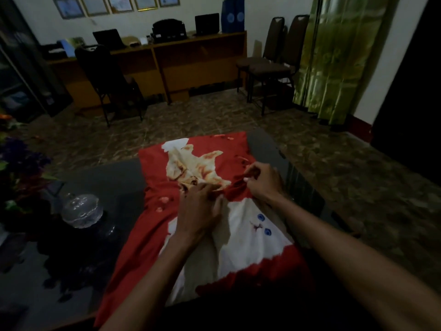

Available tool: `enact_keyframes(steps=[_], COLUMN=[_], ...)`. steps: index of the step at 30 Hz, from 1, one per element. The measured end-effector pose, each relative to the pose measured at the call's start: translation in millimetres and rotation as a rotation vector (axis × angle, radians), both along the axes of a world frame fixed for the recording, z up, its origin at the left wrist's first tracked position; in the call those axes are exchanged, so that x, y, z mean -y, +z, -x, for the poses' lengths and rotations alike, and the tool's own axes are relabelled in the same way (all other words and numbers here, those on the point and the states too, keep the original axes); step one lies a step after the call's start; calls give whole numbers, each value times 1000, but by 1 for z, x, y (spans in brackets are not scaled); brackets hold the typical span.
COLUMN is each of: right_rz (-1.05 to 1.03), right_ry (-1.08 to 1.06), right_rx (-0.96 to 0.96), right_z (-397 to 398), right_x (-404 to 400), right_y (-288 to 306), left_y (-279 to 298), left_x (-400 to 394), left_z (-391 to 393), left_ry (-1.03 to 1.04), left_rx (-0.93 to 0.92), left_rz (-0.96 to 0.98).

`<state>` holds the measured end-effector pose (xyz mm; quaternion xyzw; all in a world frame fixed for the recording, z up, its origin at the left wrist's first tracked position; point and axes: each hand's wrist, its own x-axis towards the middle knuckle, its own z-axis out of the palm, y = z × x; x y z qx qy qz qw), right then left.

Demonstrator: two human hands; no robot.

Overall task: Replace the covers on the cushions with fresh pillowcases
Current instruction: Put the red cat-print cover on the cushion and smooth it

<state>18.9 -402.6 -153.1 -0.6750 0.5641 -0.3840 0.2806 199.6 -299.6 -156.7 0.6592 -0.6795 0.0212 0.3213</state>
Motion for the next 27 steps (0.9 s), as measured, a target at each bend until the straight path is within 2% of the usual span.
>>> enact_keyframes(steps=[4, 7, 10, 15, 19, 21, 24, 27], right_rz=[37, 2, -79, -96, -48, -60, -106, -116], right_ry=[17, 48, 132, 154, 123, 179, 350, 441], right_rx=[40, 39, -59, -149, -32, -61, -215, -213], right_z=[3, 15, 26, 16, -11, -19, -14, 1], right_x=[1, -1, -8, -20, -6, -1, -1, -4], right_y=[2, -2, -7, -4, 18, 26, 23, 12], left_y=[-3, 7, 9, 2, 0, 0, 1, 8], left_x=[2, 8, 14, 4, -5, -8, -9, -9], left_z=[16, 10, 3, 13, 4, 4, 2, -14], left_ry=[20, 176, 265, 226, 119, 102, 81, 124], left_rx=[26, -140, -266, -168, -119, -87, -63, -191], left_rz=[-16, -15, -84, -102, -69, -51, -15, 58])
